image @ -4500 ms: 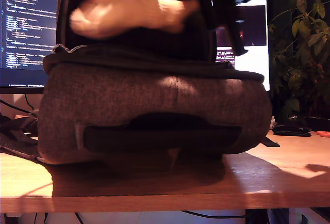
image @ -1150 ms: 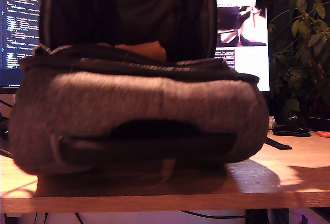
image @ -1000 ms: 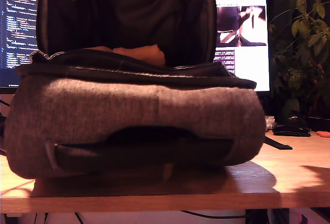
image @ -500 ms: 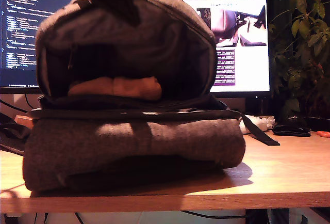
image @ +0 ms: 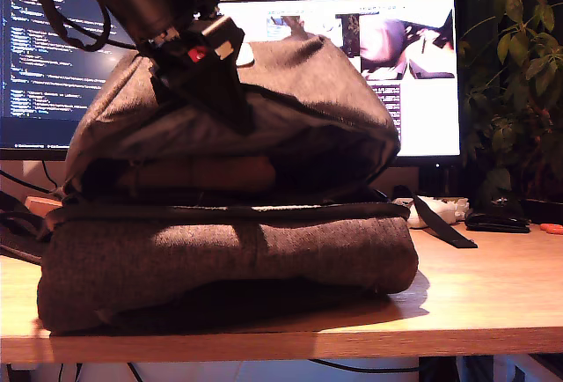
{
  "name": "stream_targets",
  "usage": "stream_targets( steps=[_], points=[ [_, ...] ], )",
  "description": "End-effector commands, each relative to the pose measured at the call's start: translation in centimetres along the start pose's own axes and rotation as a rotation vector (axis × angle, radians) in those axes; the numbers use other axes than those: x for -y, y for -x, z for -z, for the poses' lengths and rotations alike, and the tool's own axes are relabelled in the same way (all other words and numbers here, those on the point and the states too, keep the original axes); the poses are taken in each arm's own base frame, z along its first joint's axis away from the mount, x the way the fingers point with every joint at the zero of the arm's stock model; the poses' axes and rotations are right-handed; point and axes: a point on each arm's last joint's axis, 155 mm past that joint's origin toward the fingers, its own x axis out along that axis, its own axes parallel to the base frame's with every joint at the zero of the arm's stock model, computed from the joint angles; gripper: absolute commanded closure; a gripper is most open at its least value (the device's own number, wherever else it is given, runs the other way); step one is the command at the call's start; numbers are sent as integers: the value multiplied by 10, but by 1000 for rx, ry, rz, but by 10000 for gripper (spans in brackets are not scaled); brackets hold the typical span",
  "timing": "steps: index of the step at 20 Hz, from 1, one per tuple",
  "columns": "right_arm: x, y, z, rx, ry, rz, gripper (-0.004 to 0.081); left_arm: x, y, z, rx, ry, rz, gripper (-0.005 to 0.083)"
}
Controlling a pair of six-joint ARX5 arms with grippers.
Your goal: Pack the pair of socks inside the grey Google backpack
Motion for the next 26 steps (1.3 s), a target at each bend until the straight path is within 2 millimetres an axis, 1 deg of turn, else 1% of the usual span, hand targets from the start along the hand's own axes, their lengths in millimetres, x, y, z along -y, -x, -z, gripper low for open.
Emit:
stream_targets(
  steps=[1, 3, 4, 7, 9, 11, 12, 14, 16, 17, 18, 19, 20, 21, 23, 26],
  points=[
    [1, 1, -5, 13, -8, 1, 780, -5, 0, 4, -1, 17, -15, 607],
    [1, 1, -5, 11, -7, 2, 780, -6, 4, 1, 8, 18, -18, 330],
    [1, 1, -4, 9, -6, 3, 780, -6, 7, 1, 12, 14, -18, 252],
    [0, -2, -3, 1, 6, 5, 780, -1, 19, -4, 21, -1, -6, 242],
    [-1, -4, 2, -24, 44, 7, 780, 3, 30, -6, 26, -9, 3, 242],
    [-1, -6, 3, -29, 46, 7, 780, 6, 43, -10, 44, -16, 10, 242],
    [-2, -6, 1, -23, 43, 6, 780, 9, 50, -11, 50, -22, 19, 243],
    [-6, -8, -9, 13, 25, -7, 780, 14, 64, -15, 61, -25, 34, 244],
    [-10, -9, -22, 62, 4, -24, 780, 13, 77, -19, 86, -15, 31, 280],
    [-14, -10, -29, 86, 9, -36, 780, 11, 82, -22, 103, -2, 25, 319],
    [-16, -11, -36, 108, 11, -41, 780, 9, 88, -25, 121, 3, 19, 391],
    [-18, -14, -42, 130, 23, -50, 780, 8, 92, -28, 140, 5, 12, 505],
    [-22, -18, -48, 144, 38, -60, 780, 5, 96, -31, 157, 9, 4, 648],
    [-25, -23, -59, 180, 39, -75, 780, 1, 99, -35, 177, 15, -7, 773],
    [-27, -38, -76, 229, 39, -85, 780, -14, 102, -46, 228, 39, -51, 791],
    [-29, -71, -93, 272, 20, -139, 780, -52, 106, -62, 316, 95, -147, 793]
  ],
)
